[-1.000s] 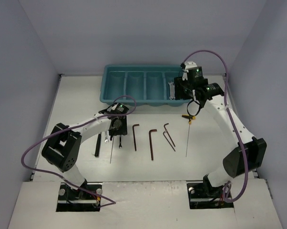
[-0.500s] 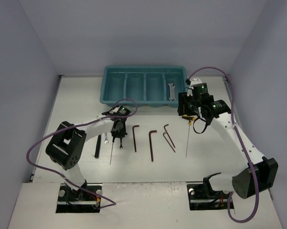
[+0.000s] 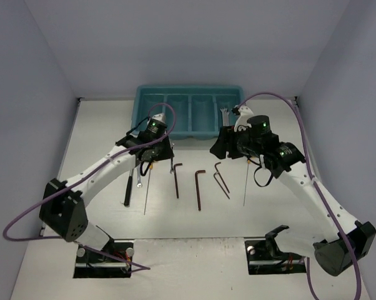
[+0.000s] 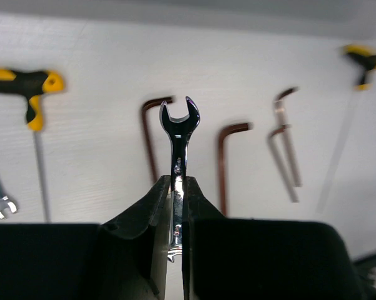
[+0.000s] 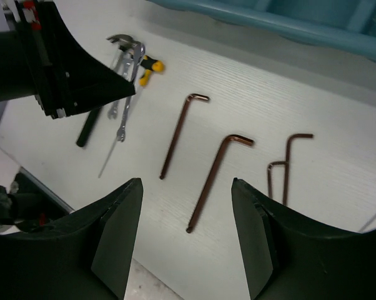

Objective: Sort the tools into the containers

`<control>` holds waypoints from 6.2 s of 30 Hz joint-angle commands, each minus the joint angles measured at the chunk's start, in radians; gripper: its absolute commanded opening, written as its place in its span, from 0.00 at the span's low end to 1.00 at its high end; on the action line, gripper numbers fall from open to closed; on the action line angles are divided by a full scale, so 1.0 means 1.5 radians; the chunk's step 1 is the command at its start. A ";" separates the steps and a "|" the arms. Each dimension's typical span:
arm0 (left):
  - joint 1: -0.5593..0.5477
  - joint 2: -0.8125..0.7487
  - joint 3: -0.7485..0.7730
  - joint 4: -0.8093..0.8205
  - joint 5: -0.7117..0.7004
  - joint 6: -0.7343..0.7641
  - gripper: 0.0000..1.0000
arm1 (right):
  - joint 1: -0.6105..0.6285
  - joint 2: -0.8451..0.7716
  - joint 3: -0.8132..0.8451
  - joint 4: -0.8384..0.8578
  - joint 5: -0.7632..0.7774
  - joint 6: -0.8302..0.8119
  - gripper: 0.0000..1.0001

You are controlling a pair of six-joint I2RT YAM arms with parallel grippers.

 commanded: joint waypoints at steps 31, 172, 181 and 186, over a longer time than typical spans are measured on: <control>-0.040 -0.144 0.066 0.085 0.025 -0.134 0.03 | 0.165 0.182 0.111 0.179 0.096 0.021 0.00; 0.107 -0.289 -0.070 -0.152 -0.048 0.042 0.63 | -0.143 0.686 0.506 0.128 0.268 -0.081 0.07; 0.050 -0.179 -0.026 -0.145 -0.059 -0.020 0.63 | -0.167 0.750 0.571 0.125 0.251 -0.090 0.23; 0.015 -0.091 -0.007 -0.109 -0.061 -0.063 0.63 | -0.166 0.661 0.537 0.122 0.247 -0.098 0.28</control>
